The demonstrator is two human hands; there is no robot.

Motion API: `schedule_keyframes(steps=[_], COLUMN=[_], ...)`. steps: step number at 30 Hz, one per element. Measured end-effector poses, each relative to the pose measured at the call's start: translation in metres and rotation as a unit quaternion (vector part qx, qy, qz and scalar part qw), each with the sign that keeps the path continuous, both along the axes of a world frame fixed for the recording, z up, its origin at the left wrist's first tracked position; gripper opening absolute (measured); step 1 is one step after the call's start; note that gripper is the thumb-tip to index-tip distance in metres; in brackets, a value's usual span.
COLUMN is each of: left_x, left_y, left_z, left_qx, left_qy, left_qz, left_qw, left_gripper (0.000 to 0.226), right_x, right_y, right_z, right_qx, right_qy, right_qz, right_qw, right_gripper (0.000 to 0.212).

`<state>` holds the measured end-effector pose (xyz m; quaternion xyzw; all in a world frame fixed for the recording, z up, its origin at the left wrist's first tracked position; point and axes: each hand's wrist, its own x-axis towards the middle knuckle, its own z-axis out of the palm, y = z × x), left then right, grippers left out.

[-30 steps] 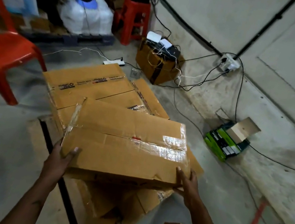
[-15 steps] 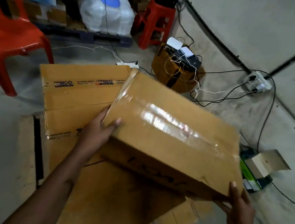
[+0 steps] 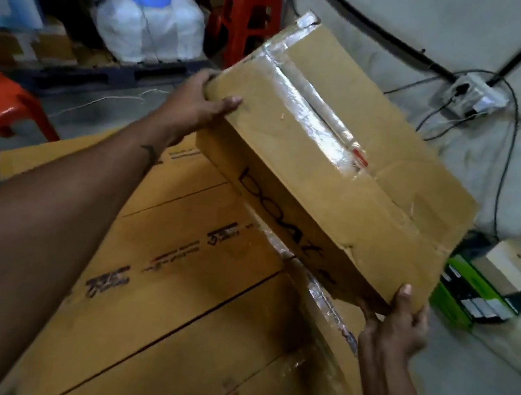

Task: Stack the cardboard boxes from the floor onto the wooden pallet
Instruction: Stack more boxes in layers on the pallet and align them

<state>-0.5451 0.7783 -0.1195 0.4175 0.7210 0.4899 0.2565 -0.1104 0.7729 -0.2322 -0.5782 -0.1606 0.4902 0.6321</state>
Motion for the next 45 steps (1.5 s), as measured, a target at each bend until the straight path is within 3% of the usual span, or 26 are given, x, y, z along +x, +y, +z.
schedule_keyframes(steps=[7,12,16,18,20,22,25,29,32,33,36,38,43,45], left_x=[-0.053,-0.065,-0.098,-0.113,-0.120,-0.124,-0.118,-0.110,-0.107,-0.107,-0.108,-0.110,-0.108,-0.110], left_y=[0.091,0.134,0.142,0.148,0.154,0.155,0.147,0.140,0.133,0.129,0.121,0.119,0.117,0.118], left_z=[-0.082,-0.114,-0.182,-0.214,-0.238,-0.267,-0.306,-0.311,-0.315,-0.315,-0.316,-0.319,-0.324,-0.324], left_qx=[0.015,-0.010,-0.040,-0.092,-0.167,-0.237,-0.271,-0.258,-0.227,-0.212,-0.183,-0.167,-0.116,-0.113], left_qy=[-0.028,0.002,0.057,0.156,0.264,0.318,0.384,0.401,0.393,0.390,0.391,0.390,0.392,0.389], left_qz=[-0.058,-0.062,-0.049,-0.085,-0.131,-0.167,-0.135,-0.112,-0.096,-0.087,-0.084,-0.098,-0.141,-0.143], left_qw=[0.998,0.998,0.996,0.980,0.941,0.903,0.872,0.872,0.886,0.892,0.898,0.900,0.902,0.903], left_gripper=[0.093,0.058,0.059,0.060,0.068,0.080,0.090,0.086,0.085,0.085,0.080,0.074,0.058,0.057], right_x=[-0.059,-0.093,-0.113,-0.109,-0.099,-0.093,-0.098,-0.098,-0.091,-0.088,-0.083,-0.079,-0.090,-0.101], right_y=[0.002,0.013,0.023,0.028,0.035,0.040,0.044,0.045,0.049,0.052,0.055,0.062,0.081,0.088], right_z=[-0.078,-0.123,-0.164,-0.178,-0.184,-0.192,-0.195,-0.190,-0.174,-0.168,-0.161,-0.172,-0.184,-0.184], right_qx=[0.054,-0.005,-0.051,-0.091,-0.142,-0.165,-0.181,-0.191,-0.204,-0.199,-0.138,-0.133,-0.117,-0.120], right_qy=[-0.011,-0.079,-0.208,-0.318,-0.400,-0.454,-0.509,-0.566,-0.603,-0.580,-0.375,-0.316,-0.316,-0.317], right_qz=[-0.112,-0.137,-0.088,-0.014,0.075,0.111,0.126,0.144,0.230,0.264,0.345,0.349,0.366,0.372], right_qw=[0.992,0.987,0.973,0.944,0.902,0.869,0.832,0.789,0.736,0.745,0.850,0.872,0.867,0.864], right_gripper=[0.041,0.059,0.050,0.041,0.040,0.045,0.053,0.060,0.069,0.078,0.119,0.135,0.105,0.084])
